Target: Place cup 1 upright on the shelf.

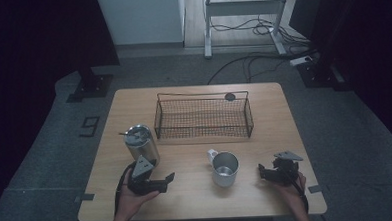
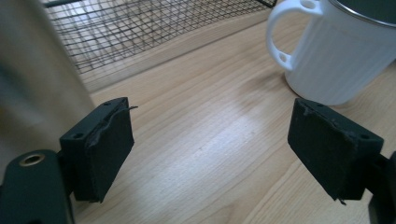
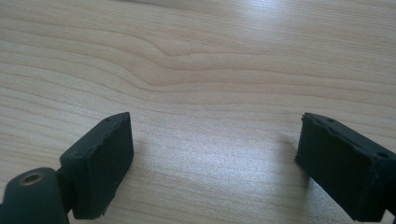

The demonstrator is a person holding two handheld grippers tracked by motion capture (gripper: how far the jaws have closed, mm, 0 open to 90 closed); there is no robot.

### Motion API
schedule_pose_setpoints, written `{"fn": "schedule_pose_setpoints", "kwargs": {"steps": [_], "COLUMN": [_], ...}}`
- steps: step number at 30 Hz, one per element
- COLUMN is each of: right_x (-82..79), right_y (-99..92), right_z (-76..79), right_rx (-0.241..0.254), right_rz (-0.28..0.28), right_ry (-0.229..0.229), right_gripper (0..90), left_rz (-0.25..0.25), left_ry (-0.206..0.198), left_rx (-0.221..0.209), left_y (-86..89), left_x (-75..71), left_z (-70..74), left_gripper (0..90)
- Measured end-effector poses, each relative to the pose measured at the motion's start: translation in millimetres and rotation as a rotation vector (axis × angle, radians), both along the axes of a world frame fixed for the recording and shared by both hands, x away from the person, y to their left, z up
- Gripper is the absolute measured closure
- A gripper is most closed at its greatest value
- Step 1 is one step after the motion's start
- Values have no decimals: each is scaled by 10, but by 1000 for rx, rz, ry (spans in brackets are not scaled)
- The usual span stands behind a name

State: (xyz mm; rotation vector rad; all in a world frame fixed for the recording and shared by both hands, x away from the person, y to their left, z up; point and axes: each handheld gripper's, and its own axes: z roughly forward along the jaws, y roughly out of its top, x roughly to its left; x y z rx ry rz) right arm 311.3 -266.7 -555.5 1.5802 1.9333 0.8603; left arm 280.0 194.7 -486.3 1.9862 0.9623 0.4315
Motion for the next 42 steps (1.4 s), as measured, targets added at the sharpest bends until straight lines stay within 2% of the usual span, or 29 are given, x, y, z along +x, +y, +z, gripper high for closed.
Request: {"fn": "schedule_pose_setpoints", "kwargs": {"steps": [17,42], "right_x": [11,11], "right_y": [-13,-13], "right_z": [-1,-1], "right_rx": [0,0], "right_rz": [2,2], "right_ry": [-2,-2], "right_gripper": [109,109], "left_rz": [56,147], "left_ry": [-16,-20], "left_rx": [-30,-55], "left_y": [208,455], "left_x": [-15,5], "left_z": [137,208], "left_gripper": [122,101]}}
